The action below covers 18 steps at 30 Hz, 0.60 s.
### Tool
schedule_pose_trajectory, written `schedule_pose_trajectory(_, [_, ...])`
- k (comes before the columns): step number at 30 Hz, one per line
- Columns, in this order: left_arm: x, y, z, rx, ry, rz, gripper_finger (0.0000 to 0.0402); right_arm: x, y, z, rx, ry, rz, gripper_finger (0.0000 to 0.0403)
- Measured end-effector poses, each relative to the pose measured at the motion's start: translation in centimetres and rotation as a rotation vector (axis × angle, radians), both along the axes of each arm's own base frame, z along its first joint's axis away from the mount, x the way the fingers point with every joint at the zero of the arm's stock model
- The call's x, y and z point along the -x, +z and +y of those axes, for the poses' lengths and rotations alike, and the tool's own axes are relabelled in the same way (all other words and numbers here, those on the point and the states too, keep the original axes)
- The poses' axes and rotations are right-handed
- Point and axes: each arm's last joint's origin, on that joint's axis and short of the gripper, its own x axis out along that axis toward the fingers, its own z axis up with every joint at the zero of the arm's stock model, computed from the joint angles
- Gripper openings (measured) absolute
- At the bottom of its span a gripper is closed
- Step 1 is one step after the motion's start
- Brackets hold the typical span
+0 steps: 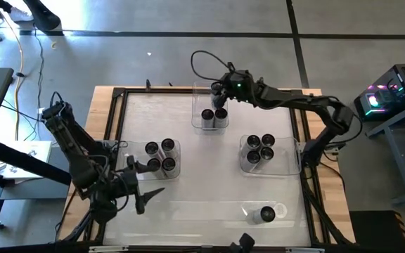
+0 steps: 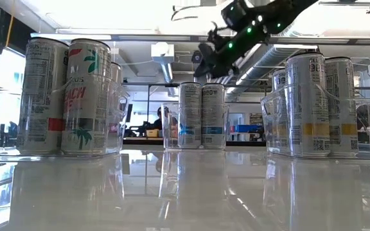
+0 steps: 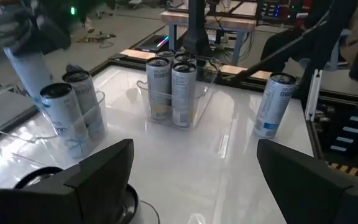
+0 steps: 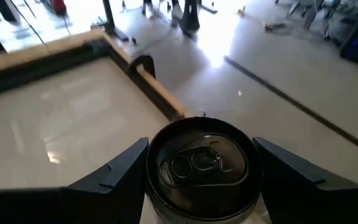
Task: Sort soda cans
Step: Put the left white-blue soda can into the top middle transparent bin
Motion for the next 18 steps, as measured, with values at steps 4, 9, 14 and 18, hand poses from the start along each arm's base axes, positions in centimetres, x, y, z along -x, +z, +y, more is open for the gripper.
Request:
schedule_pose_trajectory(4, [0.0,-0.1,-0.1,-0.035,0.015,-0.007,0.0335,-0.7,-2.3,-0.3,-0.044,-0.001,0.072,0.0234])
schedule_pose_trajectory(9, [0.0,-0.2,0.0,-0.051,0.030,-0.014,0.0335,-1.1,-3.3,0.1,-0.092,-0.007,0.096,0.0234])
schedule_pose_trajectory(14, [0.0,-0.2,0.0,-0.050,0.038,-0.021,0.0335,-1.2,-3.6,0.8,-0.122,-0.002,0.139,0.0234])
schedule_pose_trajectory(18, [0.0,-0.2,0.0,-0.040,0.041,-0.024,0.0335,-1.1,-3.7,1.0,-0.151,-0.016,0.147,0.0236])
